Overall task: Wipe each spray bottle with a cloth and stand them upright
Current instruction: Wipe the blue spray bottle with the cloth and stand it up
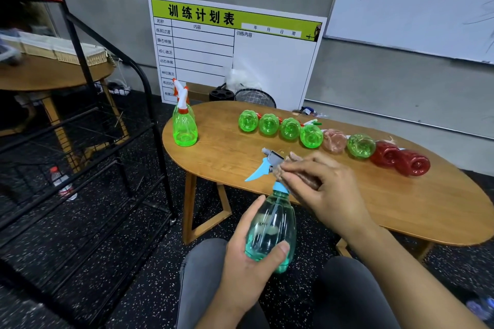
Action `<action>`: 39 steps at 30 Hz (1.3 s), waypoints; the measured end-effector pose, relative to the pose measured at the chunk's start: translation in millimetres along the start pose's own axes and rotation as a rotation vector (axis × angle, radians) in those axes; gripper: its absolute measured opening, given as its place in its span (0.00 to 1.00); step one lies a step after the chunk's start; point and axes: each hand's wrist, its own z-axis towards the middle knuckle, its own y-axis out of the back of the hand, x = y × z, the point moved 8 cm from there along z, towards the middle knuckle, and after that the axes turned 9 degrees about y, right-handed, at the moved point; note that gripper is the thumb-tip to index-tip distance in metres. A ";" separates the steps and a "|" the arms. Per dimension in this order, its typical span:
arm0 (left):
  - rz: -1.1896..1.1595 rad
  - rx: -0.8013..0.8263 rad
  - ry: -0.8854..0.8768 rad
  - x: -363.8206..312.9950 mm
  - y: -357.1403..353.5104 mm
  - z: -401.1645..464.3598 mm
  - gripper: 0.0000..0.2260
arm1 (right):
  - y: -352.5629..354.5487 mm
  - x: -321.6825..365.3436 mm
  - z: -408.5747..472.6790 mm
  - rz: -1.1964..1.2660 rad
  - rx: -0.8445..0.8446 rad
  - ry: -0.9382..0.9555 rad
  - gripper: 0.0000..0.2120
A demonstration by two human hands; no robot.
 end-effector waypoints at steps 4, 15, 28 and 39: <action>-0.001 0.008 0.010 3.9 -0.8 -0.4 0.35 | -14.8 -3.0 -8.1 0.033 0.161 0.034 0.14; -0.002 0.052 0.008 -0.8 -7.0 -3.9 0.36 | -11.0 -21.7 29.4 0.278 0.071 -0.304 0.24; 0.039 0.074 0.039 15.1 -23.1 -11.4 0.36 | 1.4 -39.9 0.2 0.231 0.108 -0.372 0.21; -0.047 0.022 0.059 16.3 -13.7 -4.7 0.36 | 15.2 -51.5 -16.2 0.104 0.433 -0.494 0.10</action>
